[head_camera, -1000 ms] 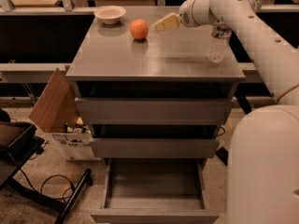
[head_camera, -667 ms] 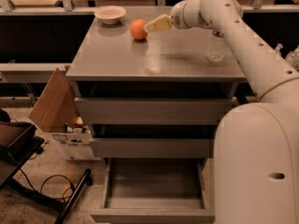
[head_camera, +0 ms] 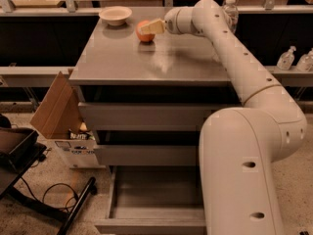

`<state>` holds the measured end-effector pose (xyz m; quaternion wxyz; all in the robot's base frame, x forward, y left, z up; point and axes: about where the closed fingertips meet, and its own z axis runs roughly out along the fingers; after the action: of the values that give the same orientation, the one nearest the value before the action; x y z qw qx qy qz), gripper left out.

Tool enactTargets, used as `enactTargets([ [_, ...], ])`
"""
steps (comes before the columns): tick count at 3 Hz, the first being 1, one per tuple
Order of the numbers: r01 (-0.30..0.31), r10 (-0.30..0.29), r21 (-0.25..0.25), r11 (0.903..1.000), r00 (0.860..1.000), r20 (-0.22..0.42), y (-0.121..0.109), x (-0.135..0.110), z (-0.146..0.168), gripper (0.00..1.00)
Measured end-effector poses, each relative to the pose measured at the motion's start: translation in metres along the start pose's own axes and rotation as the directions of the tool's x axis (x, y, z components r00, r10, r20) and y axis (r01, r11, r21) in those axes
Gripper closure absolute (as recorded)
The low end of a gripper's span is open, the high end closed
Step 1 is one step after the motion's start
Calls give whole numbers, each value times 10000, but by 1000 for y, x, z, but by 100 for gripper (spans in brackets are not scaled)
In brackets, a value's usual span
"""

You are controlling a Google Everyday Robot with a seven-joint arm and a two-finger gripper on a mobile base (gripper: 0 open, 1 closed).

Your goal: Place orange into bottom drawer

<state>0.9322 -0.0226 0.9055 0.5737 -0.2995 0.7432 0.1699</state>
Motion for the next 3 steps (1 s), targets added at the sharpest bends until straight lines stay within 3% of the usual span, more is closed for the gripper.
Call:
enactTargets([
  [2, -619, 608, -297, 9976, 9975, -358, 36, -3, 22, 0],
  [3, -713, 666, -528, 9961, 9941, -857, 57, -1, 23, 0],
])
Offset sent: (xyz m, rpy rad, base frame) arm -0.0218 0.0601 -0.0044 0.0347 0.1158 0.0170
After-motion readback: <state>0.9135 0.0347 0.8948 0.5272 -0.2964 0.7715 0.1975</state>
